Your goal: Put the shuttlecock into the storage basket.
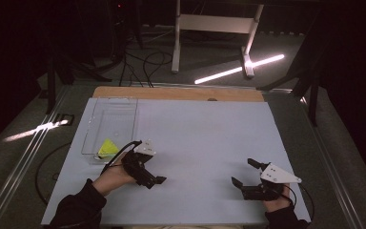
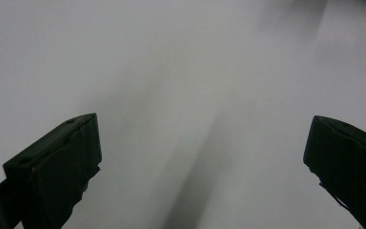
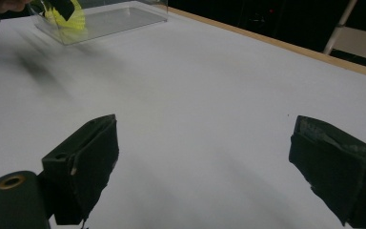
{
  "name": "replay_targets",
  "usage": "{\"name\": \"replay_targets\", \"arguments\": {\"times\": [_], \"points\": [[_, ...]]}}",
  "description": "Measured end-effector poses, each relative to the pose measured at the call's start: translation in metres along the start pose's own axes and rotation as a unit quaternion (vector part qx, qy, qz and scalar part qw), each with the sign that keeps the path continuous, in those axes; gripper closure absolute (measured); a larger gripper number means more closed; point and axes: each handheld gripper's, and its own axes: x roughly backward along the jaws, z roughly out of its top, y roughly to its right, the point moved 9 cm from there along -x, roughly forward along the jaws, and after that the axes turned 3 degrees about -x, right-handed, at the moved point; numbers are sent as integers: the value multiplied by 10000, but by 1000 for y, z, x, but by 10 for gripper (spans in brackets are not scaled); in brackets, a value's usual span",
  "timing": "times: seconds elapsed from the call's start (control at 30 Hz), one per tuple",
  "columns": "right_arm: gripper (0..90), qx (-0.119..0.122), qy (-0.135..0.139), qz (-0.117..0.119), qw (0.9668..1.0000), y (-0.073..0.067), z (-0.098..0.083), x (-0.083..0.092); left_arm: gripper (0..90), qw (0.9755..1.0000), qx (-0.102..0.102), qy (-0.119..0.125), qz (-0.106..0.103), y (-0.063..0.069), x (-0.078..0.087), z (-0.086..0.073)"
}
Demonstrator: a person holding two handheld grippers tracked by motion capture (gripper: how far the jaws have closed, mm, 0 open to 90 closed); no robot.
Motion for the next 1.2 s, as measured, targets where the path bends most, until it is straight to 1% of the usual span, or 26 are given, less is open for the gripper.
{"name": "replay_targets", "arguments": {"times": [0.13, 0.17, 0.2, 0.27, 0.3, 0.37, 0.4, 0.47, 0.5, 0.53, 0.57, 0.63, 0.7, 0.73, 0.8, 0.87, 0.97, 1.0, 1.03, 1.07, 1.1, 1.2], "points": [[97, -3, -9, 1, 10000, -1, 0, 0, 0, 10000, 42, -6, 40, 3, 1, -13], [97, -15, -14, 4, 10000, -1, 0, -1, 0, 9999, 57, -64, 95, 3, 0, -17], [97, -9, -15, 8, 10000, 0, 0, -1, 0, 9999, 42, -63, 145, 3, 1, -20], [97, -9, -21, 6, 10000, 0, -1, -1, 0, 9999, 106, -17, 105, 5, 3, -25], [97, -1, -29, 10, 10000, -1, -1, -1, 0, 9999, 95, -11, 140, 5, 4, -28], [97, 14, -35, 18, 10000, -1, -1, -1, 0, 9998, 127, 90, 144, 6, 7, -31], [97, 9, -34, 21, 10000, -1, -1, -1, 0, 9996, 144, 194, 144, 6, 8, -32], [97, 13, -28, 19, 10000, -1, -1, -1, 0, 9991, 133, 353, 203, 6, 11, -35], [97, -3, -28, 12, 10000, -1, -1, -1, 0, 9989, 137, 389, 218, 6, 12, -37], [97, 3, -33, 12, 10000, -1, -1, -1, 0, 9985, 182, 458, 235, 5, 14, -39], [97, 18, -27, 12, 10000, 0, -1, -1, 0, 9983, 195, 495, 252, 4, 16, -40], [98, 12, -32, 8, 10000, -1, -1, -1, 0, 9980, 299, 500, 264, 3, 19, -45], [97, 12, -35, 6, 10000, -1, -1, -1, 0, 9976, 304, 484, 386, 0, 20, -50], [97, 12, -35, 5, 10000, -1, -1, -1, 0, 9975, 332, 490, 384, 0, 21, -52], [98, 2, -35, 2, 10000, -1, -1, -1, 0, 9960, 380, 680, 432, -2, 24, -54], [97, 13, -38, -1, 10000, -1, -1, -1, 0, 9947, 449, 824, 414, -3, 26, -56], [97, 26, -38, -3, 10000, -1, -1, -1, 0, 9922, 593, 901, 626, -8, 28, -62], [97, 28, -38, -6, 10000, -1, -1, -1, 0, 9914, 630, 881, 734, -11, 28, -64], [98, 29, -40, -5, 10000, -1, -1, -1, 0, 9899, 671, 901, 870, -14, 29, -66], [97, 25, -42, -1, 10000, -1, -1, -1, 0, 9889, 732, 936, 892, -15, 30, -67], [98, 27, -43, -3, 10000, -1, -1, -1, 0, 9886, 770, 950, 878, -15, 30, -69], [98, 22, -47, 5, 10000, -1, -1, -1, 0, 9885, 743, 937, 930, -16, 31, -74]]}}
